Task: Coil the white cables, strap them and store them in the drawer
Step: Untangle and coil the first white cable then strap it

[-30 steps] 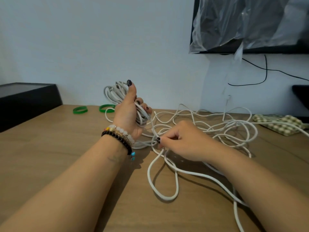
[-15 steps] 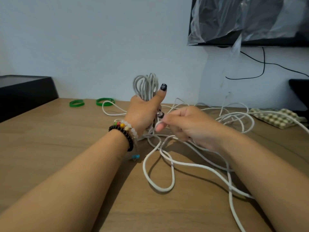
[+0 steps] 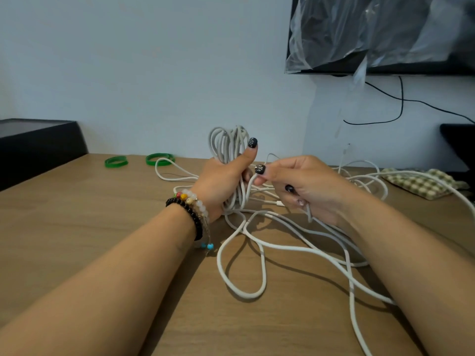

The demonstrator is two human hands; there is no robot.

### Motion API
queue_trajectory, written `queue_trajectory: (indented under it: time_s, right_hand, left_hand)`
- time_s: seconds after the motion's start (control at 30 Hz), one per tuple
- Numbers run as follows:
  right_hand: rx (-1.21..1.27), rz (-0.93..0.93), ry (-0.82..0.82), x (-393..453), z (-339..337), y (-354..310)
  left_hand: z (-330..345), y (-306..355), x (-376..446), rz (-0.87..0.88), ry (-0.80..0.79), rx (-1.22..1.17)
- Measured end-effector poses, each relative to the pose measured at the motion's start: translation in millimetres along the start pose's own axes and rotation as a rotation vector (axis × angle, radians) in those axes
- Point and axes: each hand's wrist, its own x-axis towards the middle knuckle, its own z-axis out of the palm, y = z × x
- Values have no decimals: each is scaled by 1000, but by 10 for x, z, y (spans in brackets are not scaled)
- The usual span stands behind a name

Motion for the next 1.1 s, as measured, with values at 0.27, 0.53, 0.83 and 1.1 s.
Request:
queue_trajectory:
  time_s: [0.27, 0.53, 0.83, 1.1]
  right_hand:
    - [-130, -325, 364, 26, 30, -25]
    - [-248, -422, 482, 91, 49, 27]
    - [-244, -369, 528, 147, -20, 104]
    - [-203, -392, 381, 100, 3, 105]
  left_hand:
    - [59, 24, -58, -175, -277, -208]
    - [84, 70, -83, -287, -389, -430]
    - [2, 94, -46, -165, -236, -617]
    - [-71, 86, -8, -40, -73, -458]
